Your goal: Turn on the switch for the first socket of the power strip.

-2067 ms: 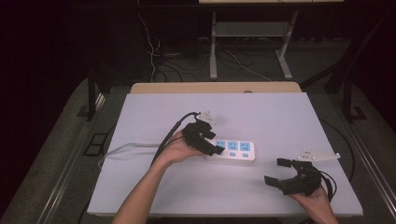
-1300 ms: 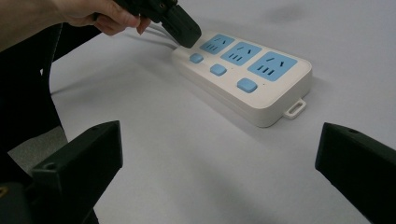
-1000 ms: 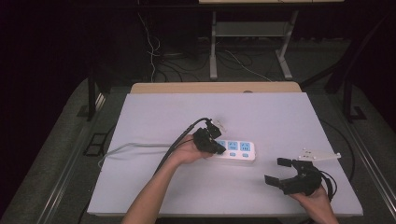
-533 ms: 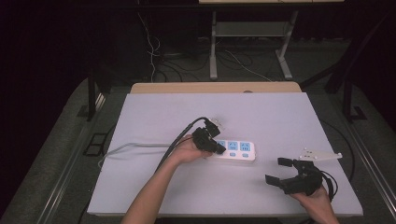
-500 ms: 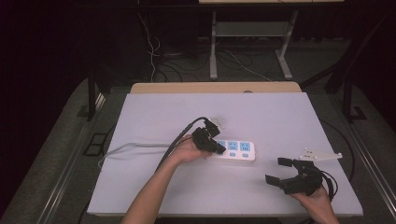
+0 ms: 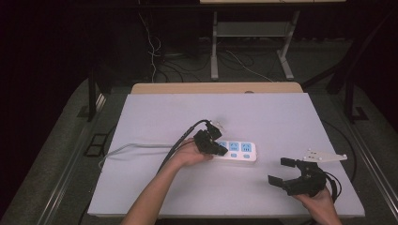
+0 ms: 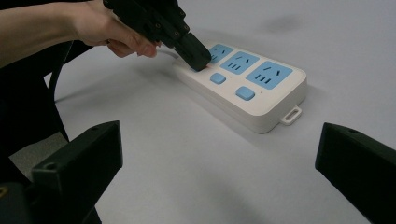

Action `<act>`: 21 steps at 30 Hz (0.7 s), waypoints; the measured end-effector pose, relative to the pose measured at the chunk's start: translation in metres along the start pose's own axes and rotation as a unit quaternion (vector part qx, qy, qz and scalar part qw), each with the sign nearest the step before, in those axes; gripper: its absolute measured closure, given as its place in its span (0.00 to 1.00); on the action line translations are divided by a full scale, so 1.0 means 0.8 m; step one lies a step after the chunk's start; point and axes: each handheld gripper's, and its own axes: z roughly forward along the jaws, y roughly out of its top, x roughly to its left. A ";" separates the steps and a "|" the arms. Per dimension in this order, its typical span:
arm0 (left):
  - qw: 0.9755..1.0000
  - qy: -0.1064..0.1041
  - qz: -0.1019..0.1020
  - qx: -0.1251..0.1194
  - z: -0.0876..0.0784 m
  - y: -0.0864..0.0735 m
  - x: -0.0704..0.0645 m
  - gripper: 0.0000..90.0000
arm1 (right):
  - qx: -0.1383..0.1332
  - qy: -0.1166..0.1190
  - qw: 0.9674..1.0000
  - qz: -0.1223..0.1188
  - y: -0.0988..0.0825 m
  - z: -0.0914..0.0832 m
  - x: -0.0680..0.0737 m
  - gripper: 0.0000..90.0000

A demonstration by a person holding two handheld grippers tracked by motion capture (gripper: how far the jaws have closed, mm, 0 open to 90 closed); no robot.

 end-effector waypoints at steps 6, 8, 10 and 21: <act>0.999 0.002 -0.007 -0.037 0.000 -0.014 0.000 1.00 | -0.001 0.001 1.000 0.001 0.000 0.000 0.000 0.00; 0.999 0.004 -0.005 -0.035 0.000 -0.013 -0.001 1.00 | -0.001 0.000 1.000 0.001 0.000 0.001 -0.001 0.00; 0.999 0.004 -0.003 -0.033 0.000 -0.012 0.000 1.00 | 0.000 0.000 1.000 0.000 0.000 0.002 0.000 0.00; 0.999 0.027 0.023 -0.011 0.000 -0.002 -0.008 1.00 | 0.004 -0.001 1.000 0.003 0.000 0.004 -0.002 0.00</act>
